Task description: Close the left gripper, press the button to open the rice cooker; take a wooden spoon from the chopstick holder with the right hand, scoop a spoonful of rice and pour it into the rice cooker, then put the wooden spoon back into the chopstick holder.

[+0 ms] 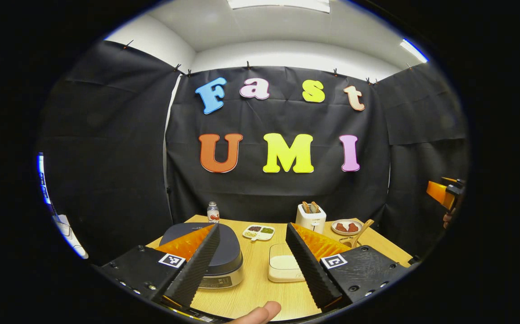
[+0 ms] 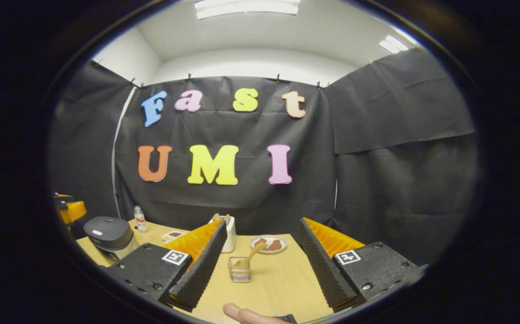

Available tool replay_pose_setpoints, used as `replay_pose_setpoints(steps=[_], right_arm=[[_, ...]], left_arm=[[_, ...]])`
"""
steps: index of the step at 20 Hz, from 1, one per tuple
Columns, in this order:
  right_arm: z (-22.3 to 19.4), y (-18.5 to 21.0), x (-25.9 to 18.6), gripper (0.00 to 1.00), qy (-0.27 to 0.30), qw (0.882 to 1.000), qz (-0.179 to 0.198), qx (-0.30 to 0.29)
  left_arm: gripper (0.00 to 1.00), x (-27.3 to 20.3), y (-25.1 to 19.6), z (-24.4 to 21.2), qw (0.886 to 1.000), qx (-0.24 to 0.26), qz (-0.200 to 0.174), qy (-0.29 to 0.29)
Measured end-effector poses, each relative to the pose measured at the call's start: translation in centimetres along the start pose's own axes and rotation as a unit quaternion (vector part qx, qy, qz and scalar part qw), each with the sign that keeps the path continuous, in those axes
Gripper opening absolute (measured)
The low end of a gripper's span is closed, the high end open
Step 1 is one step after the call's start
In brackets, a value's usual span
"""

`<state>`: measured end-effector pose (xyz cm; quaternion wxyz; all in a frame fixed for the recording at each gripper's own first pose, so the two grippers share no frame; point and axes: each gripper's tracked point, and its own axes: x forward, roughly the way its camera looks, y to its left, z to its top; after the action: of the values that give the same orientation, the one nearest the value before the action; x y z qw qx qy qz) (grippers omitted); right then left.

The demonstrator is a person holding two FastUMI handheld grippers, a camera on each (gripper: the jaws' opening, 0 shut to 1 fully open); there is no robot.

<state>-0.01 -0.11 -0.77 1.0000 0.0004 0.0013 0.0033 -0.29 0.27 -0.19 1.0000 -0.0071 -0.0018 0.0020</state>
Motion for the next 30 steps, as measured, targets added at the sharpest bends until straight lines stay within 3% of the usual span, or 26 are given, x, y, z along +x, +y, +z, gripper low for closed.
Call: replay_pose_setpoints(steps=[11, 14, 17, 18, 19, 22, 23, 30], right_arm=[[-1.8, -0.3, 0.0, 1.00, 0.012, 1.000, 0.000, 0.002], [-2.6, -0.2, 0.1, 1.00, 0.019, 1.000, 0.006, 0.003], [-2.7, 0.1, -0.2, 1.00, 0.012, 1.000, 0.018, 0.007], [-2.7, 0.0, -0.2, 1.00, 0.009, 1.000, 0.020, 0.006], [-2.9, 0.0, 0.0, 1.00, 0.006, 1.000, 0.021, 0.006], [-3.6, -0.1, 0.1, 1.00, 0.008, 1.000, 0.025, 0.005], [-4.2, -0.2, 0.1, 1.00, 0.014, 1.000, 0.027, 0.005], [-6.1, -0.9, 0.1, 1.00, 0.023, 0.999, 0.047, 0.012]], left_arm=[[0.94, 1.1, 3.3, -2.0, 0.999, 0.007, 0.029, 0.019], [0.90, 1.9, 4.8, -2.7, 0.999, 0.013, 0.039, 0.026], [0.63, 2.9, 6.3, -4.4, 0.997, 0.024, 0.052, 0.058], [0.60, 3.2, 6.8, -5.0, 0.996, 0.030, 0.057, 0.068], [0.39, 3.7, 7.5, -5.6, 0.994, 0.031, 0.063, 0.081], [0.20, 5.0, 8.6, -7.9, 0.989, 0.024, 0.075, 0.123], [0.00, 5.3, 8.8, -8.6, 0.988, 0.019, 0.076, 0.136], [0.00, 7.2, 11.0, -12.4, 0.973, 0.014, 0.104, 0.206]])
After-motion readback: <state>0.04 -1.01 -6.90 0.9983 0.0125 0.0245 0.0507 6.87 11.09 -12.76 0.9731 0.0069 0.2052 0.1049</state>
